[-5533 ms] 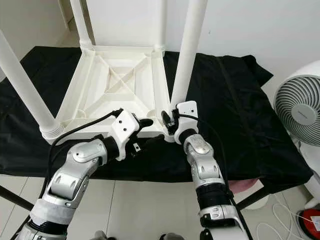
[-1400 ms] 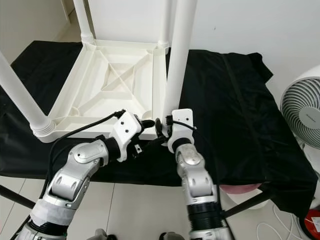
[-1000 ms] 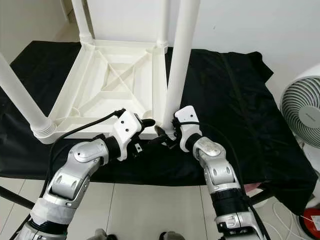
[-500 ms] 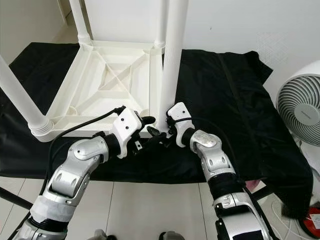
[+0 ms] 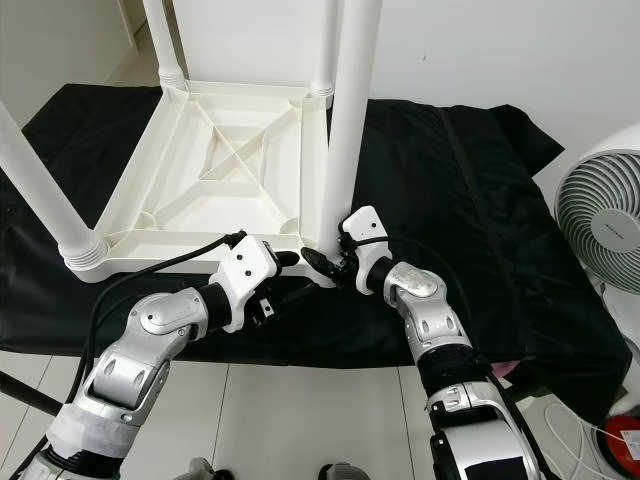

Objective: Building children table

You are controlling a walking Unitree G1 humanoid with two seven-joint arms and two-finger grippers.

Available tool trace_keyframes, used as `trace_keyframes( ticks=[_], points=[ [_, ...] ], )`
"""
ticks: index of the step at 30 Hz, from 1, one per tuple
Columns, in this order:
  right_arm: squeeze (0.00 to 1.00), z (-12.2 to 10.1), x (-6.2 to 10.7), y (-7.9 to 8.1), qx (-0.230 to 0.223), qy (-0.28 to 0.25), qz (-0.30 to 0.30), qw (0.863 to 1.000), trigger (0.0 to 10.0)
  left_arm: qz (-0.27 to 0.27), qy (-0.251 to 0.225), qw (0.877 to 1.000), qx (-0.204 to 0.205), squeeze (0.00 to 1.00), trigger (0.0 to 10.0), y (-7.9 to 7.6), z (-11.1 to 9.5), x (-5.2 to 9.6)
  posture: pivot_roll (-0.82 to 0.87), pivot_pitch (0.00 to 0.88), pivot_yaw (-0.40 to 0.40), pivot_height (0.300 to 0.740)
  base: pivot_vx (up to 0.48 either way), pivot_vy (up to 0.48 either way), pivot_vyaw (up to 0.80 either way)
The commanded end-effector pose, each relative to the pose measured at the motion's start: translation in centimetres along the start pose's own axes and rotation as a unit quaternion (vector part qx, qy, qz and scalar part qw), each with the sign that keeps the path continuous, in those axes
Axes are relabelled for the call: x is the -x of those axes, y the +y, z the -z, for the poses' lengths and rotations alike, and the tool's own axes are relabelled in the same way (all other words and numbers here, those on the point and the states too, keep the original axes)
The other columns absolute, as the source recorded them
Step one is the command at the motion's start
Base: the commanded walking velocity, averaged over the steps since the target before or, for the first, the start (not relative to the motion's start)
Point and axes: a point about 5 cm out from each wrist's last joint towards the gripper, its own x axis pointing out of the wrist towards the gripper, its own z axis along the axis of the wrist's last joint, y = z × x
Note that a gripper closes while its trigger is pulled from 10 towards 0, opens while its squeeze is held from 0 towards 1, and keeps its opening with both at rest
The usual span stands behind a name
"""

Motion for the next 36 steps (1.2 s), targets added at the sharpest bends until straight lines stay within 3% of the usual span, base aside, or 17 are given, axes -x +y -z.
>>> trace_keyframes(
  ticks=[1, 6, 9, 15, 17, 18, 19, 20, 21, 22, 23, 25, 28, 34, 35, 36],
  points=[
    [0.0, 0.4, 0.3, 0.2, -0.019, -0.006, 0.015, 1.0, 10.0, -0.012, 0.008, 1.0, 0.001, 0.0, 10.0, -0.2, 0.3, -0.1, -0.11, 0.061, -0.002, 0.74, 0.0, 0.0, 0.0],
    [0.0, 0.4, 0.4, 0.2, -0.017, 0.0, 0.048, 0.999, 10.0, -0.011, 0.007, 1.0, 0.002, 0.0, 10.0, -0.3, 0.3, -0.1, -0.11, 0.059, -0.006, 0.74, 0.0, 0.0, 0.0],
    [0.0, 0.2, 0.4, 0.1, -0.015, 0.005, 0.099, 0.995, 10.0, -0.011, 0.005, 1.0, 0.002, 0.0, 10.0, -0.3, 0.2, -0.2, -0.11, 0.059, -0.006, 0.74, 0.0, 0.0, 0.0],
    [0.0, 0.1, 0.7, 0.2, -0.044, -0.004, 0.174, 0.984, 10.0, -0.011, 0.006, 1.0, 0.001, 0.0, 10.0, -0.4, 0.3, -0.3, -0.12, 0.05, -0.007, 0.74, 0.0, 0.0, 0.0],
    [0.0, 0.3, 1.0, 0.3, -0.069, -0.002, 0.231, 0.971, 10.0, -0.008, 0.006, 1.0, 0.001, 0.0, 10.0, -0.5, 0.3, -0.4, -0.12, 0.047, -0.007, 0.74, 0.0, 0.0, 0.0],
    [0.0, 0.3, 1.0, 0.3, -0.069, -0.002, 0.231, 0.971, 10.0, -0.008, 0.006, 1.0, 0.001, 0.0, 10.0, -0.5, 0.3, -0.4, -0.12, 0.047, -0.007, 0.74, 0.0, 0.0, 0.0],
    [0.0, 0.5, 1.3, 0.4, -0.077, -0.002, 0.273, 0.959, 10.0, -0.006, 0.007, 1.0, 0.0, 0.0, 10.0, -0.6, 0.4, -0.4, -0.12, 0.045, -0.008, 0.74, 0.0, 0.0, 0.0],
    [0.0, 0.5, 1.3, 0.4, -0.077, -0.002, 0.273, 0.959, 10.0, -0.006, 0.007, 1.0, 0.0, 0.0, 10.0, -0.6, 0.4, -0.4, -0.12, 0.045, -0.008, 0.74, 0.0, 0.0, 0.0],
    [0.0, 0.8, 1.7, 1.0, -0.067, 0.008, 0.344, 0.936, 10.0, -0.004, 0.007, 1.0, -0.001, 0.0, 10.0, -0.6, 0.4, -0.5, -0.13, 0.044, -0.009, 0.74, 0.0, 0.0, 0.0],
    [0.0, 1.0, 1.9, 1.4, -0.062, 0.015, 0.378, 0.924, 10.0, -0.004, 0.007, 1.0, -0.003, 0.0, 10.0, -0.6, 0.4, -0.6, -0.13, 0.044, -0.009, 0.74, 0.0, 0.0, 0.0],
    [0.0, 1.0, 1.9, 1.4, -0.062, 0.015, 0.378, 0.924, 10.0, -0.004, 0.007, 1.0, -0.003, 0.0, 10.0, -0.6, 0.4, -0.6, -0.13, 0.044, -0.009, 0.74, 0.0, 0.0, 0.0],
    [0.0, 1.1, 2.0, 2.5, -0.069, 0.022, 0.414, 0.907, 10.0, -0.003, 0.007, 1.0, -0.004, 0.0, 10.0, -0.6, 0.3, -0.6, -0.12, 0.037, -0.009, 0.74, 0.0, 0.0, 0.0],
    [0.0, 0.9, 1.5, 3.7, -0.081, 0.017, 0.406, 0.91, 10.0, -0.002, 0.006, 1.0, -0.005, 0.0, 10.0, -0.6, 0.3, -0.7, -0.12, 0.033, -0.009, 0.74, 0.0, 0.0, 0.0],
    [0.0, 0.8, 1.8, 3.1, -0.061, 0.023, 0.406, 0.912, 10.0, 0.002, 0.004, 1.0, -0.006, 0.0, 10.0, -0.8, 0.3, -0.9, -0.13, 0.028, -0.013, 0.74, 0.0, 0.0, 0.0],
    [0.06, 0.9, 1.9, 3.1, -0.062, 0.023, 0.405, 0.912, 10.0, 0.002, 0.004, 1.0, -0.006, 0.0, 10.0, -0.8, 0.3, -0.9, -0.13, 0.026, -0.014, 0.74, 0.0, 0.0, 0.0],
    [0.79, 0.9, 1.9, 3.1, -0.063, 0.022, 0.405, 0.912, 10.0, 0.002, 0.004, 1.0, -0.006, 0.0, 10.0, -0.8, 0.3, -0.9, -0.13, 0.026, -0.014, 0.74, 0.0, 0.0, 0.0]
  ],
)
